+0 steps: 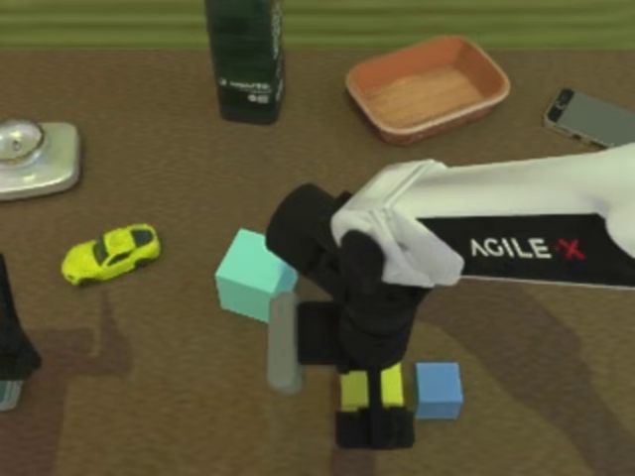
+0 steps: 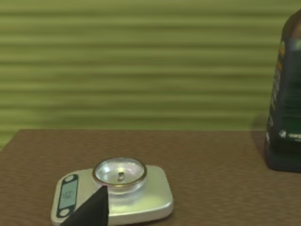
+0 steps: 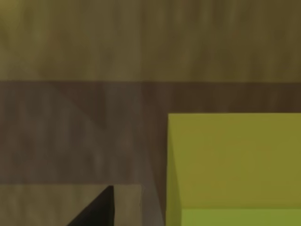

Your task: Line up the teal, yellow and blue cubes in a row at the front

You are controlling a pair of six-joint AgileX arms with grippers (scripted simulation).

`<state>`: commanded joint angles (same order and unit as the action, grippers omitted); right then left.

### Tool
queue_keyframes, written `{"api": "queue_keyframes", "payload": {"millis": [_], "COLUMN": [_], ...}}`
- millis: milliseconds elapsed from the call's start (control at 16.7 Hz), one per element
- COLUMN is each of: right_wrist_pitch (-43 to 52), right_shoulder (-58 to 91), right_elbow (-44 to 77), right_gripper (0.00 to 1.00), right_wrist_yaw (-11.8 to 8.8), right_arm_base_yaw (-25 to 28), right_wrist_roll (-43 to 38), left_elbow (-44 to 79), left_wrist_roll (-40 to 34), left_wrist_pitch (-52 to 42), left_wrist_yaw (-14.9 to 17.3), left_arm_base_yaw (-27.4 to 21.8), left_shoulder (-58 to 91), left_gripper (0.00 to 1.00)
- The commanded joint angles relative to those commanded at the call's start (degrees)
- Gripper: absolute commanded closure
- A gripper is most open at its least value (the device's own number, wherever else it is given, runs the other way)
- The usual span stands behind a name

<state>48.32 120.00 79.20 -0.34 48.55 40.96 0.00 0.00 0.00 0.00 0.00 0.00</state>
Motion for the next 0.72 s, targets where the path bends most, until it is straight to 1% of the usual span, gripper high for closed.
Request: {"api": "queue_keyframes", "payload": {"millis": [180, 540, 720], "right_wrist_pitch": [2.2, 12.9, 14.1], "right_shoulder": [-0.6, -4.8, -5.5], "right_elbow": [1.3, 7.8, 8.6], "right_gripper": [0.00, 0.00, 0.00], "right_wrist_yaw": [0.0, -0.1, 0.0], "right_arm_base_yaw": [0.0, 0.5, 0.4], "right_wrist_roll": [0.0, 0.3, 0.2], "left_elbow": [0.0, 0.0, 0.0], "left_wrist_roll": [0.0, 0.0, 0.0], "left_wrist_pitch": [0.0, 0.0, 0.0], "left_wrist_yaw": [0.0, 0.0, 0.0], "left_arm_base_yaw": [0.0, 0.0, 0.0], "left_shoulder": [0.0, 0.0, 0.0], "left_gripper": [0.00, 0.00, 0.00]}}
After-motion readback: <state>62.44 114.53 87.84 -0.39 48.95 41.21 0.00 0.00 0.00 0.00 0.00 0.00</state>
